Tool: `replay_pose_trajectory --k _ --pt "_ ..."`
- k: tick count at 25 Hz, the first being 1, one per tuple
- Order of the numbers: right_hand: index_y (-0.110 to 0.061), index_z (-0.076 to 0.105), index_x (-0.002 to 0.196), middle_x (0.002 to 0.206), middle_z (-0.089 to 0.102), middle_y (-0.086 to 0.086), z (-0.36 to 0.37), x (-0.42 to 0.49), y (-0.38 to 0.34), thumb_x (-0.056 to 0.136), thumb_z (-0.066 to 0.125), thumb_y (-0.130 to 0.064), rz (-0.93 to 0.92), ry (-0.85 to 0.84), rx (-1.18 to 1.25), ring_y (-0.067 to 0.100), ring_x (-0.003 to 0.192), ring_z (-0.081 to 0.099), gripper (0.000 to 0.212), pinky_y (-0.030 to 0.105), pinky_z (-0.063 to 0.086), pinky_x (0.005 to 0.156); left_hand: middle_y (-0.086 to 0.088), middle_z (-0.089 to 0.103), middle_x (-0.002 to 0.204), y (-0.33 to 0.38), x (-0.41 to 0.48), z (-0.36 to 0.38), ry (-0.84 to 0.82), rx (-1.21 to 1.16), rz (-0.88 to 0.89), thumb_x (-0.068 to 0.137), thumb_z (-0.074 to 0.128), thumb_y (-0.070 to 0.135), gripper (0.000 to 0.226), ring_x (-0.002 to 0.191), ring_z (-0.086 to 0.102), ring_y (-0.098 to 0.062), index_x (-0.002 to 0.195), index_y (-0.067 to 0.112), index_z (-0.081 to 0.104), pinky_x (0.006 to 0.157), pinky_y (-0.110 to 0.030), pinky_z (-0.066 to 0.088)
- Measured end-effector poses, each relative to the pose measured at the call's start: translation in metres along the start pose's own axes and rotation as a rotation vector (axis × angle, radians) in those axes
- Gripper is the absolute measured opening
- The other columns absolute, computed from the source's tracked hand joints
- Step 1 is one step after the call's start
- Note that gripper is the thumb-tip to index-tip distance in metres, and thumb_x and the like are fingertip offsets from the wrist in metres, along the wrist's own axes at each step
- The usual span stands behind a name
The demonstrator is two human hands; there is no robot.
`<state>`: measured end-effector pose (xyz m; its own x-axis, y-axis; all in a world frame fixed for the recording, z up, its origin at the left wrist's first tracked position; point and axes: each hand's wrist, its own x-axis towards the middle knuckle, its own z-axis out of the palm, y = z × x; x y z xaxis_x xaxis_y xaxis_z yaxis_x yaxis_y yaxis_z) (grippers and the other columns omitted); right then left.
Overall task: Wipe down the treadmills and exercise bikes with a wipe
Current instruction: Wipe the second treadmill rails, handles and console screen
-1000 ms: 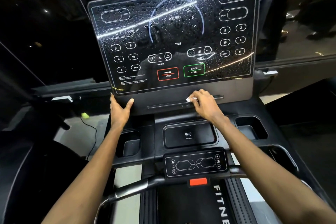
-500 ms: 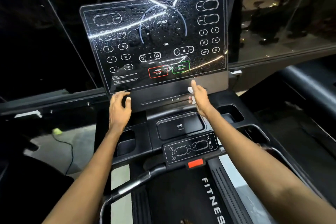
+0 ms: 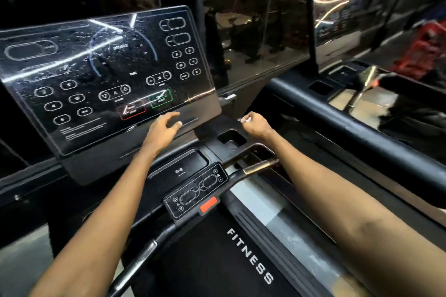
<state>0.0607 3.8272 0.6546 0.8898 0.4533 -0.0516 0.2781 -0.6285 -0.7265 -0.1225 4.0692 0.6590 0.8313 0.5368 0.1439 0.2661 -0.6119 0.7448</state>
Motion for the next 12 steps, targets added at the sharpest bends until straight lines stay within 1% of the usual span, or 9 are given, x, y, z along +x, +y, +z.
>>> replay_pose_trajectory --k 1,3,5,6,7,8,10,12 --pt "-0.007 0.067 0.095 0.089 0.059 0.003 -0.017 -0.003 0.011 0.088 0.051 -0.022 0.032 -0.002 -0.013 0.019 0.086 0.053 0.024 0.028 0.043 0.074 -0.002 0.053 0.145 0.015 0.005 0.012 -0.024 0.007 0.028 0.098 0.060 0.029 0.039 0.134 0.047 -0.021 0.137 0.027 0.058 0.111 -0.036 0.035" --pt "-0.009 0.064 0.090 0.087 0.058 0.007 -0.049 -0.010 0.041 0.076 0.045 -0.032 0.096 0.005 0.020 0.023 0.082 0.054 0.033 0.028 0.040 0.063 -0.005 0.053 0.143 0.045 0.014 0.040 -0.072 0.021 0.080 0.099 0.060 0.027 0.040 0.131 0.049 -0.023 0.138 0.025 0.058 0.105 -0.032 0.035" --pt "-0.006 0.063 0.095 0.087 0.060 0.008 -0.085 -0.030 0.071 0.067 0.038 -0.029 0.120 0.065 0.044 0.024 0.076 0.056 0.045 0.026 0.038 0.056 -0.005 0.054 0.142 0.076 0.019 0.071 -0.130 0.031 0.134 0.098 0.060 0.027 0.040 0.129 0.050 -0.024 0.138 0.026 0.058 0.102 -0.030 0.036" --pt "-0.005 0.063 0.096 0.083 0.061 0.006 -0.105 -0.044 0.085 0.068 0.037 -0.026 0.124 0.093 0.039 0.022 0.071 0.056 0.043 0.026 0.039 0.055 -0.005 0.056 0.141 0.093 0.019 0.089 -0.159 0.027 0.164 0.098 0.061 0.027 0.039 0.129 0.051 -0.023 0.137 0.026 0.059 0.101 -0.029 0.035" --pt "-0.007 0.064 0.097 0.078 0.059 0.001 -0.126 -0.060 0.101 0.073 0.038 -0.020 0.128 0.120 0.015 0.019 0.067 0.054 0.037 0.025 0.040 0.056 -0.004 0.057 0.140 0.109 0.018 0.107 -0.190 0.013 0.186 0.098 0.062 0.026 0.039 0.129 0.052 -0.022 0.137 0.027 0.059 0.099 -0.027 0.036" --pt "-0.008 0.065 0.098 0.076 0.058 -0.002 -0.148 -0.078 0.115 0.079 0.040 -0.012 0.134 0.140 -0.007 0.018 0.067 0.054 0.032 0.025 0.041 0.060 -0.004 0.059 0.137 0.125 0.016 0.126 -0.226 0.003 0.204 0.097 0.062 0.026 0.039 0.127 0.053 -0.022 0.136 0.028 0.060 0.098 -0.027 0.036" --pt "-0.010 0.069 0.104 0.084 0.062 -0.001 -0.192 -0.110 0.151 0.086 0.039 0.001 0.183 0.190 -0.049 0.020 0.079 0.059 0.037 0.024 0.042 0.069 -0.004 0.061 0.136 0.154 0.009 0.164 -0.322 -0.004 0.241 0.097 0.063 0.026 0.041 0.127 0.054 -0.023 0.138 0.029 0.059 0.100 -0.029 0.038" --pt "-0.013 0.072 0.108 0.096 0.068 0.005 -0.231 -0.144 0.186 0.089 0.042 0.002 0.251 0.268 -0.078 0.021 0.091 0.063 0.039 0.022 0.041 0.071 -0.003 0.060 0.139 0.181 -0.002 0.200 -0.401 -0.012 0.303 0.096 0.064 0.026 0.044 0.129 0.053 -0.021 0.139 0.029 0.057 0.106 -0.030 0.038"
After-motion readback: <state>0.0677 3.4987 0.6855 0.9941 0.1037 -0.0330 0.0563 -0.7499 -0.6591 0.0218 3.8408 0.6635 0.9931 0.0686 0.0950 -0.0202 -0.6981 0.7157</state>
